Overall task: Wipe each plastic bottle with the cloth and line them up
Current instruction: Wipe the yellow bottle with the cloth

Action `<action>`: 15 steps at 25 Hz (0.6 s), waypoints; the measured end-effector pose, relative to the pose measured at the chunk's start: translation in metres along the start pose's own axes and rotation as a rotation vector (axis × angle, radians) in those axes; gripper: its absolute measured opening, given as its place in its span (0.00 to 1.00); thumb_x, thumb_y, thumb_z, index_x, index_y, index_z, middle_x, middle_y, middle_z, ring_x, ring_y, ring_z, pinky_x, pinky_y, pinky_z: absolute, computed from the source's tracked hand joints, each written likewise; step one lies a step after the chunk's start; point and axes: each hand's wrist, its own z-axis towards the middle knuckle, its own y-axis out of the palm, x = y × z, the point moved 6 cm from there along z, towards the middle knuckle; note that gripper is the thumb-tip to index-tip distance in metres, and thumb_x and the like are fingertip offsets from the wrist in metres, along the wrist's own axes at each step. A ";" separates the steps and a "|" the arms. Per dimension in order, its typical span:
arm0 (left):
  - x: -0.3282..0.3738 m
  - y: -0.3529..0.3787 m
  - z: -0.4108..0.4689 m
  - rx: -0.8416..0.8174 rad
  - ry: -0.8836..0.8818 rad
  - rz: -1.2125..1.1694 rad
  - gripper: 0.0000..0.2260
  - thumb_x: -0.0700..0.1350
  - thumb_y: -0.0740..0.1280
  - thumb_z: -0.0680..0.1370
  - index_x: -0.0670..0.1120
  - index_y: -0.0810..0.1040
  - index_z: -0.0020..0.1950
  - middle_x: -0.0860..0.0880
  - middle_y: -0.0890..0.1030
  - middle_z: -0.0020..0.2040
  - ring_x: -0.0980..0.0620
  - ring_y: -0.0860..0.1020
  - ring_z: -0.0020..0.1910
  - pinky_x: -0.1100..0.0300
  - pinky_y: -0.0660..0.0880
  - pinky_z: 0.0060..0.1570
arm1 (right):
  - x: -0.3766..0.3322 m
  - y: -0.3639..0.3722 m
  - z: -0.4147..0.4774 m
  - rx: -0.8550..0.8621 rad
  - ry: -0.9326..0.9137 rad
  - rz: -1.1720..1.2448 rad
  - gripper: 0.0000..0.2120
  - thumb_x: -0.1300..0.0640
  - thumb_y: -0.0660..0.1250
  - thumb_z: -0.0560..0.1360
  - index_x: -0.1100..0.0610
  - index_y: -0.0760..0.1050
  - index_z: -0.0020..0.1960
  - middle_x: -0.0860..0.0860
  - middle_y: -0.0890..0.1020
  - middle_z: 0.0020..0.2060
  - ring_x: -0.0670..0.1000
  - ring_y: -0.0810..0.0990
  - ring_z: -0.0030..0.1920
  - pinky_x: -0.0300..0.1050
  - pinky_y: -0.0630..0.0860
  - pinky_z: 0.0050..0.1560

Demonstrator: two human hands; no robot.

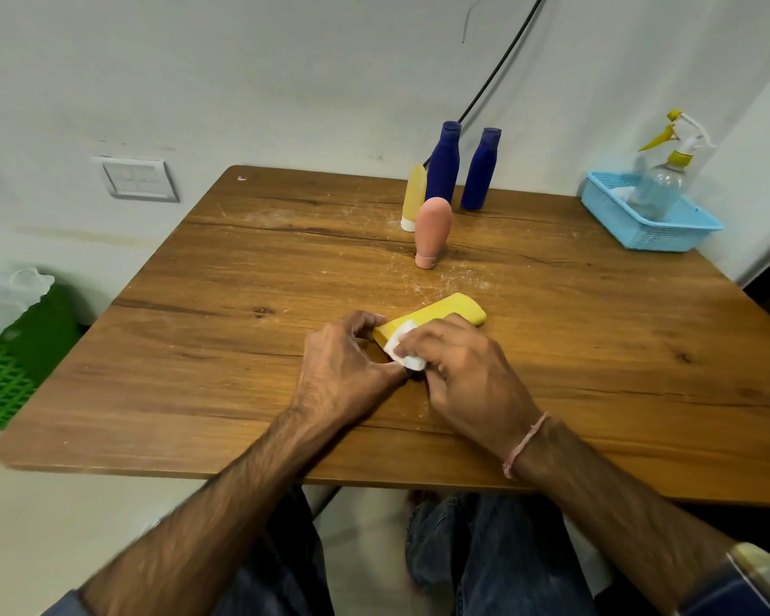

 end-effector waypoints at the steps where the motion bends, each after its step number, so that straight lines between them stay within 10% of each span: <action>1: 0.000 0.000 0.000 0.001 0.001 0.000 0.30 0.57 0.82 0.64 0.50 0.81 0.64 0.54 0.84 0.51 0.60 0.80 0.40 0.70 0.75 0.37 | 0.003 -0.001 -0.001 0.000 -0.028 0.001 0.17 0.72 0.66 0.70 0.58 0.83 0.54 0.50 0.83 0.50 0.50 0.76 0.54 0.43 0.75 0.56; 6: -0.003 0.000 0.001 0.004 -0.015 0.025 0.31 0.57 0.82 0.65 0.52 0.80 0.66 0.53 0.83 0.54 0.55 0.81 0.46 0.64 0.79 0.43 | 0.057 -0.015 0.013 0.153 0.309 -0.173 0.17 0.71 0.65 0.71 0.58 0.82 0.55 0.53 0.83 0.49 0.54 0.76 0.53 0.54 0.77 0.54; 11: -0.003 0.001 0.001 0.006 -0.003 0.005 0.30 0.58 0.81 0.65 0.51 0.81 0.64 0.54 0.84 0.52 0.58 0.79 0.42 0.68 0.74 0.37 | 0.016 -0.004 0.001 0.064 0.045 -0.054 0.17 0.72 0.67 0.70 0.58 0.83 0.54 0.53 0.82 0.46 0.52 0.76 0.51 0.46 0.76 0.52; 15: -0.004 0.002 0.002 0.007 -0.018 0.026 0.31 0.58 0.81 0.66 0.52 0.80 0.66 0.54 0.83 0.55 0.55 0.81 0.48 0.64 0.78 0.42 | 0.067 -0.018 0.014 0.203 0.362 -0.176 0.17 0.71 0.65 0.71 0.58 0.83 0.54 0.54 0.82 0.46 0.56 0.77 0.51 0.51 0.76 0.54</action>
